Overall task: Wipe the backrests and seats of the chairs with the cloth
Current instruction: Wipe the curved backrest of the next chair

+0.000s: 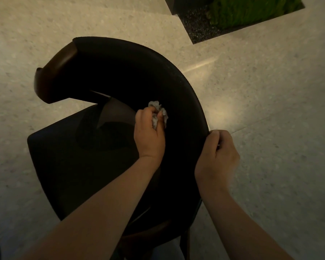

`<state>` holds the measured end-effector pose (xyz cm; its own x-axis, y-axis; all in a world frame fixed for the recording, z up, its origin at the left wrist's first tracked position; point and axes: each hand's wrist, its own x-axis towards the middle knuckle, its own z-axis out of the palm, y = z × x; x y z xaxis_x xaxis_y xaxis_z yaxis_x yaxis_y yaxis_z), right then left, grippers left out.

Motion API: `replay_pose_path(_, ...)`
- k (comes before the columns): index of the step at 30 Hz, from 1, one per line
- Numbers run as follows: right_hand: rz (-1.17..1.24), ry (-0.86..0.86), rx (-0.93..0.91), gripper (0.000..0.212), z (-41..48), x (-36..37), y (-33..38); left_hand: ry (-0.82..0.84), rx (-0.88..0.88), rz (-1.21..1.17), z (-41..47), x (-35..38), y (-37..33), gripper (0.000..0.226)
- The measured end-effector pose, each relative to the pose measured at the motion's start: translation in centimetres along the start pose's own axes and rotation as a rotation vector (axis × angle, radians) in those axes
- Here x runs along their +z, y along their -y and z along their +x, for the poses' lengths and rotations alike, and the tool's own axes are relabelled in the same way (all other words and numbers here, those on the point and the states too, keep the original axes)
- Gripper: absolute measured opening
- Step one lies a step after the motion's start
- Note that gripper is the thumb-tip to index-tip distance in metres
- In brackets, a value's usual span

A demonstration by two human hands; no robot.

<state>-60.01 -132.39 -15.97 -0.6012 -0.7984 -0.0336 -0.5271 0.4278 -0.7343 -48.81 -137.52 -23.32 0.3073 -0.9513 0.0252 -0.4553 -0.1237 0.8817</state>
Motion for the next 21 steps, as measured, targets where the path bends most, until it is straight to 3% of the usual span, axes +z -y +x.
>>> replay_pose_path(4, -0.009, 0.006, -0.007, 0.029, -0.1, -0.1, 0.1, 0.05, -0.074, -0.03, -0.2, 0.1, 1.6, 0.009)
replay_pose_path(12, -0.001, 0.014, -0.012, 0.03, 0.0, -0.1, 0.1, 0.217, -0.183, 0.059, 0.3, -1.1, 5.4, 0.021)
replay_pose_path(17, -0.01, 0.006, 0.0, 0.029, 0.0, -0.1, 0.1, 0.368, -0.368, 0.2, -0.4, -1.1, 7.6, 0.028)
replay_pose_path(21, -0.03, 0.012, -0.004, 0.029, -0.1, -0.1, 0.2, 0.423, -0.408, 0.027, -1.0, -2.1, 8.5, 0.025)
